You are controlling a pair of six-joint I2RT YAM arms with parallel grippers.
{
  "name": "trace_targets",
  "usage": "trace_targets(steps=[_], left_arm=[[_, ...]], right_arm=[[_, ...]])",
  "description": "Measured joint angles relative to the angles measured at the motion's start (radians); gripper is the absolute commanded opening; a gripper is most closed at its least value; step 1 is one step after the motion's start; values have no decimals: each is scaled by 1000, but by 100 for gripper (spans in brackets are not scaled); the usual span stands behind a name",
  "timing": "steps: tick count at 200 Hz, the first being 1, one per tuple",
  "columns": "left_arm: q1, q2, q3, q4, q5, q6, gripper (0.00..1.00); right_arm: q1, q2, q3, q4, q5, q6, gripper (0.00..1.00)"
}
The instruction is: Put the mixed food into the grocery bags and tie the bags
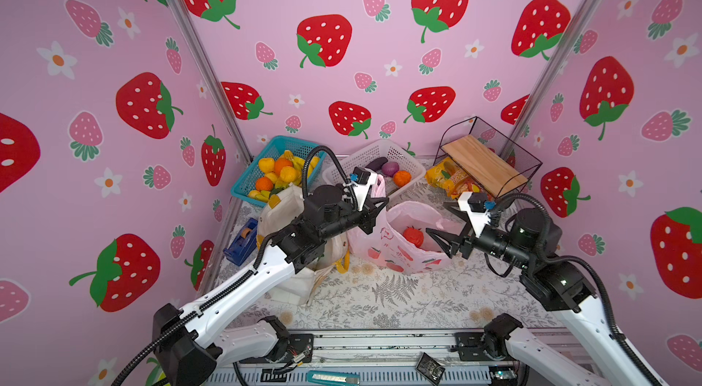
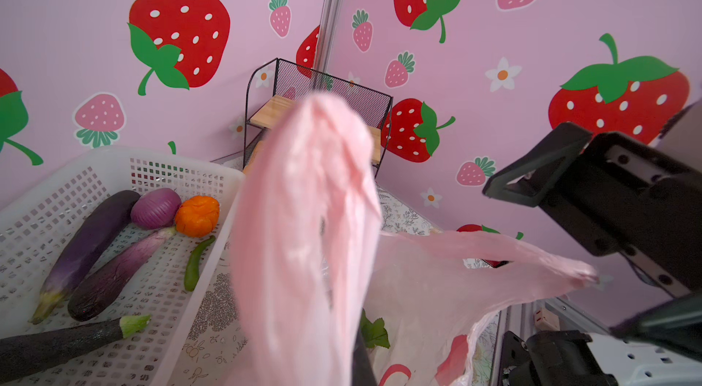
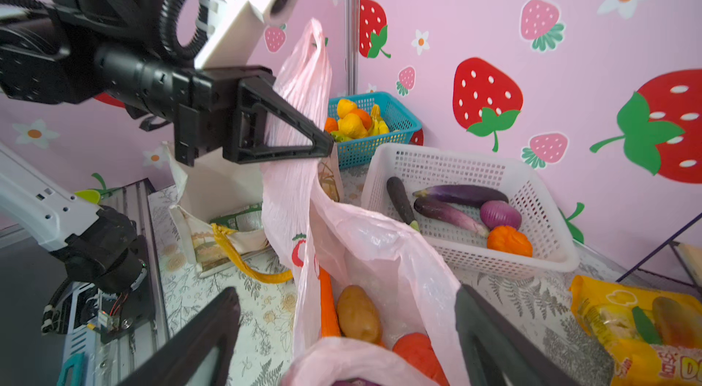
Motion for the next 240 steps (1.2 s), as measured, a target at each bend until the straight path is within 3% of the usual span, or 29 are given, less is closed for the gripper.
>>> trace_targets(steps=[28, 58, 115, 168, 178, 205, 222, 240], left_arm=[[4, -1, -2, 0, 0, -3, 0], [8, -9, -10, 0, 1, -17, 0], [15, -45, -82, 105, 79, -113, 0], [45, -19, -103, 153, 90, -165, 0], [52, -19, -113, 158, 89, -172, 0], [61, -14, -127, 159, 89, -188, 0], [61, -12, -129, 160, 89, -194, 0], [61, -12, -129, 161, 90, -198, 0]], right_arm=[[0, 43, -17, 27, 29, 4, 37], [0, 55, -16, 99, 127, 45, 4], [-1, 140, 125, 180, 529, 79, 0], [-11, 182, 127, 203, 675, 73, 6], [-22, 184, 120, 199, 686, 72, 15], [-47, 222, 122, 175, 689, 66, 59], [-48, 246, 130, 153, 678, 50, 75], [-48, 248, 159, 134, 632, 58, 83]])
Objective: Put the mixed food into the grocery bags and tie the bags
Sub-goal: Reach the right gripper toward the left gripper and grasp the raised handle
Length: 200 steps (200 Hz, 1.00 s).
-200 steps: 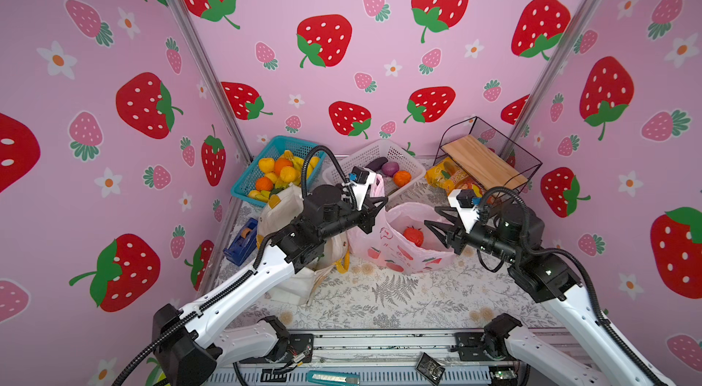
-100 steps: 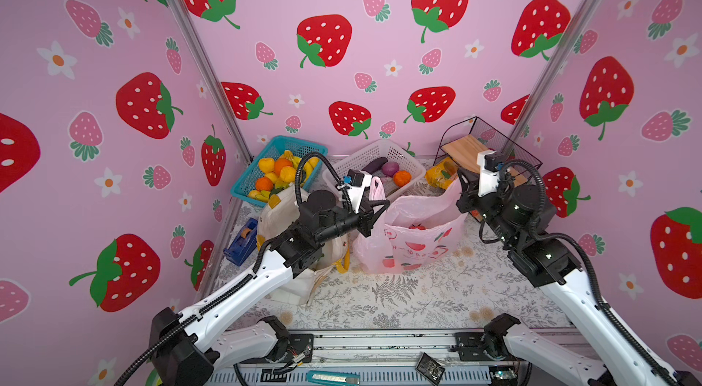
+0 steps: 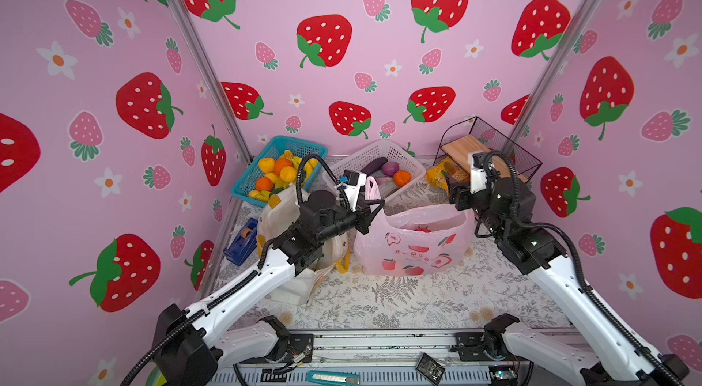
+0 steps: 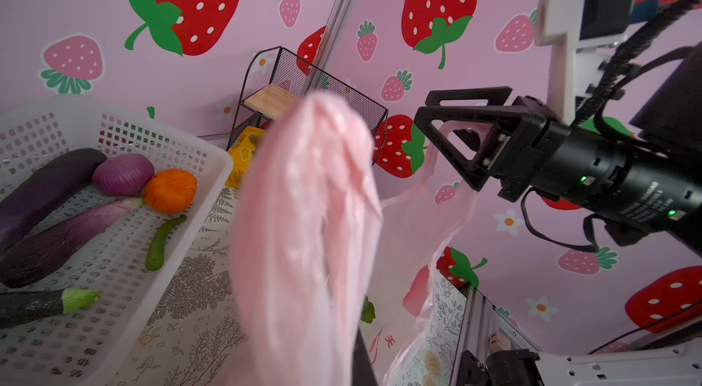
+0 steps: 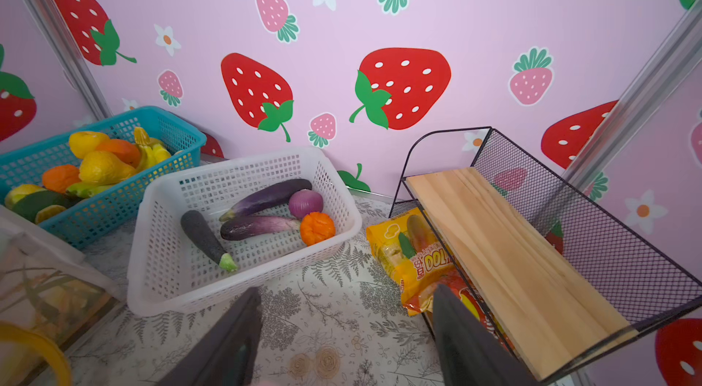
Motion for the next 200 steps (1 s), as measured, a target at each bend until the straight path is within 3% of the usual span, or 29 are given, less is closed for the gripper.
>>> trace_targets(steps=[39, 73, 141, 172, 200], left_arm=[[0, 0, -1, 0, 0, -8, 0], [0, 0, -2, 0, 0, -14, 0], [0, 0, -2, 0, -1, -16, 0], [0, 0, -2, 0, 2, -17, 0], [0, 0, -2, 0, 10, -18, 0]], right_arm=[[12, 29, 186, 6, -165, -3, 95], [119, 78, 256, 29, -270, -52, 97], [335, 16, -113, 117, -467, -149, 96], [339, 21, -270, 197, -482, -165, 100], [304, 66, -302, 274, -515, -189, 100]])
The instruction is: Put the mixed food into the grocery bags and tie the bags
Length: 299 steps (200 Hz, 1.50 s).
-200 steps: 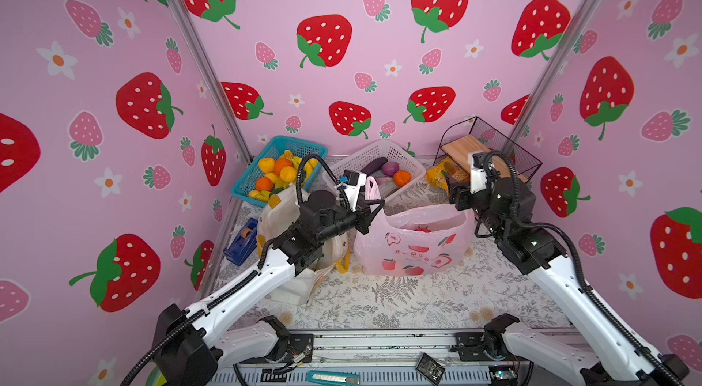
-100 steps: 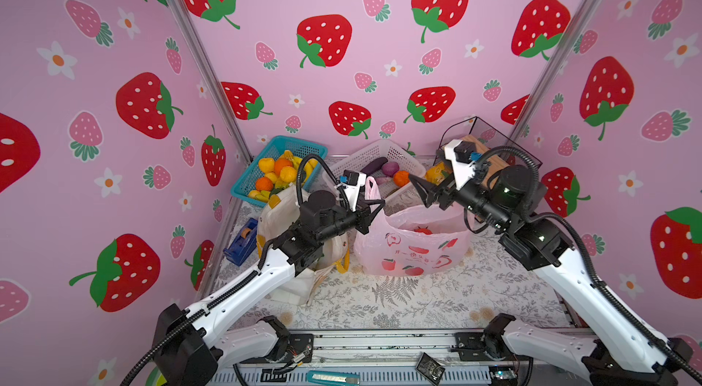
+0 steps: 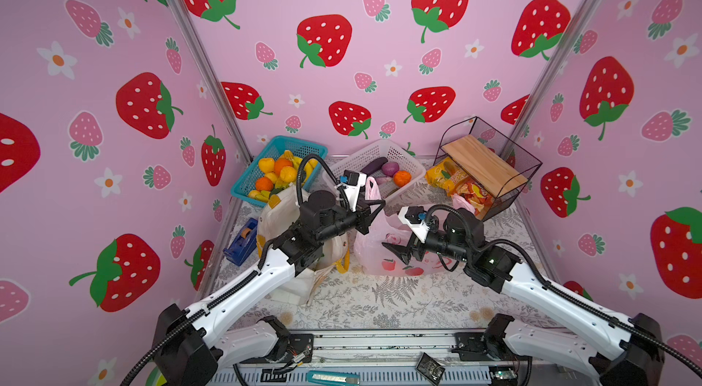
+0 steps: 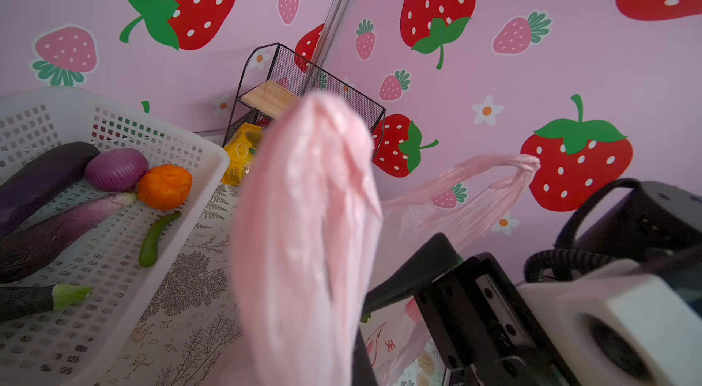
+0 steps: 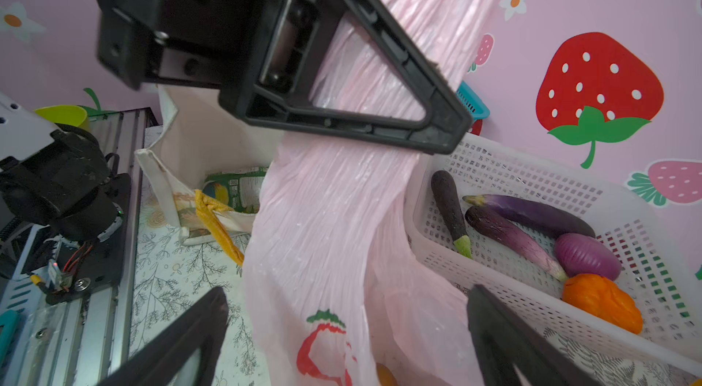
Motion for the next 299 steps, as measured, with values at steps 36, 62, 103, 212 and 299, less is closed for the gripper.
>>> trace_targets(steps=[36, 62, 103, 212, 299], left_arm=[[0, 0, 0, 0, 12, 0, 0], [0, -1, 0, -1, 14, 1, 0], [0, -1, 0, -6, 17, 18, 16], [2, 101, 270, -135, 35, 220, 19], [2, 87, 226, -99, 22, 52, 0]], right_arm=[[-60, 73, 10, 89, -84, -31, 98], [-104, 128, 11, 145, -178, -41, 61], [-142, 168, -62, 246, -302, 10, 3], [-142, 158, -93, 262, -353, 11, 4], [30, -6, -140, 387, 31, 248, 85]])
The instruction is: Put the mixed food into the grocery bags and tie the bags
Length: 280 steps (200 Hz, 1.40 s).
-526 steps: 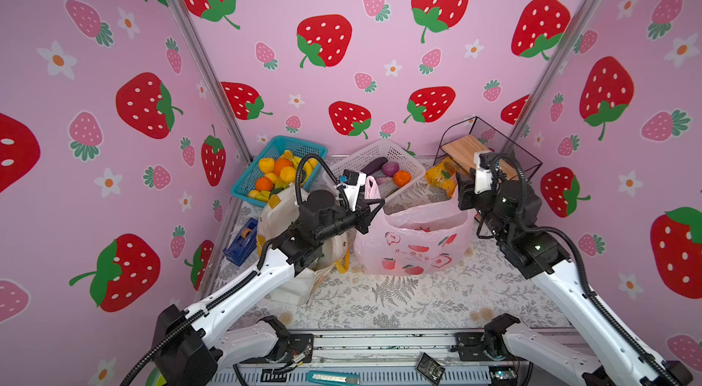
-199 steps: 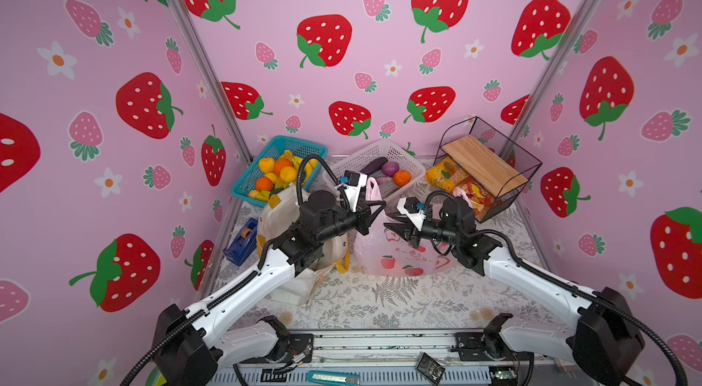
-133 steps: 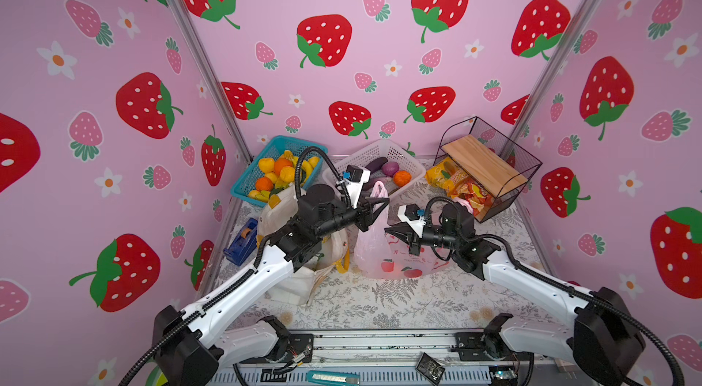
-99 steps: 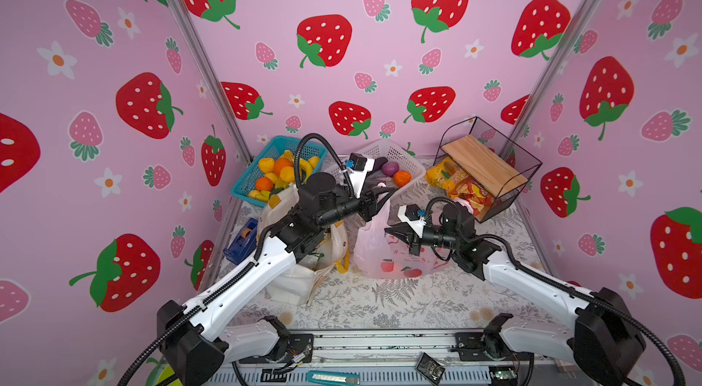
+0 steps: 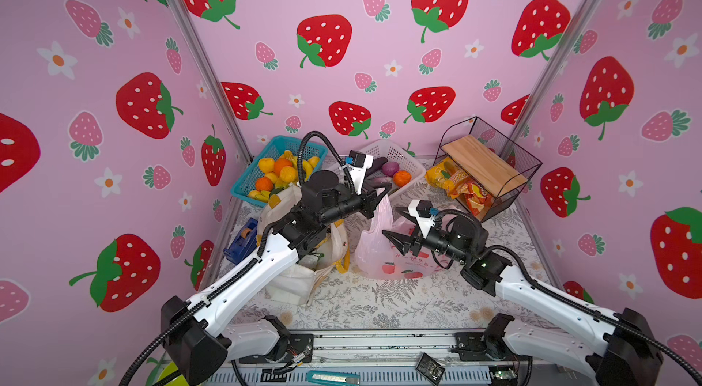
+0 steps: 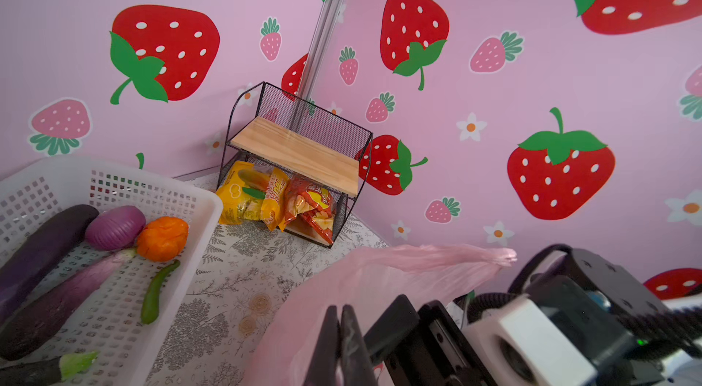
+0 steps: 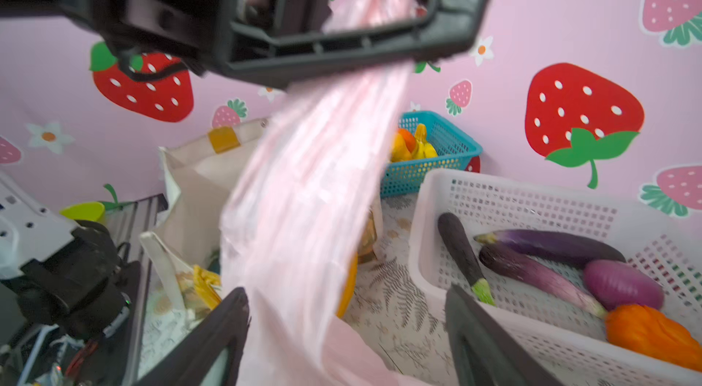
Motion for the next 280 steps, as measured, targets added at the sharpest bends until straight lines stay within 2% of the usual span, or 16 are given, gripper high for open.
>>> trace_targets(steps=[34, 63, 71, 91, 106, 114, 130, 147, 157, 162, 171, 201, 220, 255, 280], left_arm=[[0, -2, -16, 30, -1, -68, 0], [-3, -4, -29, 48, -5, -107, 0], [-5, -4, -31, 51, -5, -113, 0], [-6, -6, -36, 55, -7, -129, 0], [-6, -12, -38, 56, -16, -138, 0], [-6, -18, -42, 57, -25, -142, 0], [-6, -32, -55, 52, -38, -145, 0], [-7, -33, -61, 32, -45, -145, 0], [-8, -31, -61, 24, -50, -144, 0], [-7, -31, -61, 24, -51, -142, 0], [-4, -31, -60, 25, -51, -137, 0], [16, -23, -34, 4, -46, -109, 0], [43, -8, 8, -22, -30, -82, 0], [117, 29, 79, -72, 20, -40, 0], [177, 67, 117, -102, 56, -22, 0]], right_arm=[[141, 34, 3, 90, 198, 77, 89], [221, 132, 47, 129, 401, 137, 89], [238, 163, 67, 132, 460, 151, 84], [271, 240, 112, 146, 600, 182, 55], [284, 289, 108, 167, 696, 222, 39], [287, 308, 92, 180, 735, 236, 35], [288, 340, 42, 201, 792, 260, 33], [288, 362, 23, 196, 819, 262, 40], [288, 357, 22, 189, 825, 252, 50], [288, 351, 23, 182, 826, 242, 61], [288, 334, 26, 160, 826, 212, 74], [288, 229, 82, 21, 774, 95, 95], [286, 146, 151, -97, 697, 23, 99], [286, 1, 311, -345, 512, -106, 98], [285, -96, 372, -488, 438, -164, 98]])
